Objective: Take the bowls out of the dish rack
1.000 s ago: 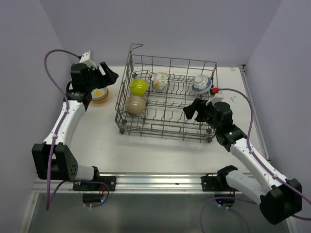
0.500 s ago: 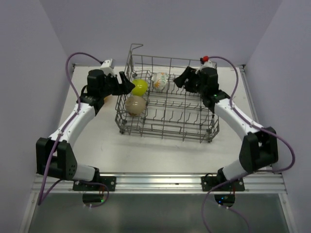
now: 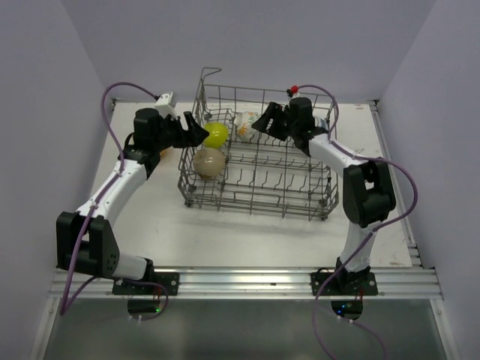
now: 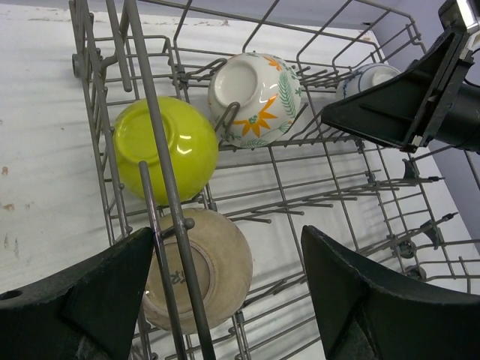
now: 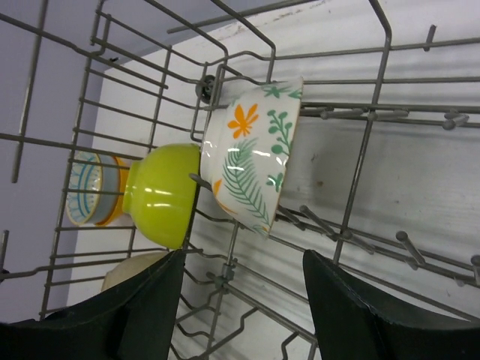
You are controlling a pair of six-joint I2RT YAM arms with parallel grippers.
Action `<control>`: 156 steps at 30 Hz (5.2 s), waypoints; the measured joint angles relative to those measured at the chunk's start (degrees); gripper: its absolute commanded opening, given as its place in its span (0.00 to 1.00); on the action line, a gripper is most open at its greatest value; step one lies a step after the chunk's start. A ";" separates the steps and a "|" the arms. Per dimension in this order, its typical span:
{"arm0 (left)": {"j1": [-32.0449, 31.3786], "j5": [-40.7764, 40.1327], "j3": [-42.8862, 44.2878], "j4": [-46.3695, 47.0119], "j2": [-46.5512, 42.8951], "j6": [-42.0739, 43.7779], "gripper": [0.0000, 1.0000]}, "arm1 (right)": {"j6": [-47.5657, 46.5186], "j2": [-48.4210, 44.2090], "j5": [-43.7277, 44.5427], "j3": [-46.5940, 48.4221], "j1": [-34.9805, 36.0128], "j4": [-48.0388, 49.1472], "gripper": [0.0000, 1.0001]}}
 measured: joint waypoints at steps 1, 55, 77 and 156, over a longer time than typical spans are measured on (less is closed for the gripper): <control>0.00 0.09 -0.09 0.15 0.00 -0.13 0.83 | 0.04 0.33 -0.22 0.81 0.00 0.13 0.68; 0.33 2.40 -1.25 2.91 0.72 -2.05 0.87 | 18.49 13.88 -6.84 5.40 -1.03 18.62 0.18; 0.24 2.43 -1.25 2.86 0.87 -2.01 0.87 | 27.54 14.14 -16.28 4.66 -1.97 33.53 0.00; -43.80 -31.19 10.49 -11.28 0.92 5.42 1.00 | 25.49 -40.33 5.27 -24.09 5.09 -5.11 0.00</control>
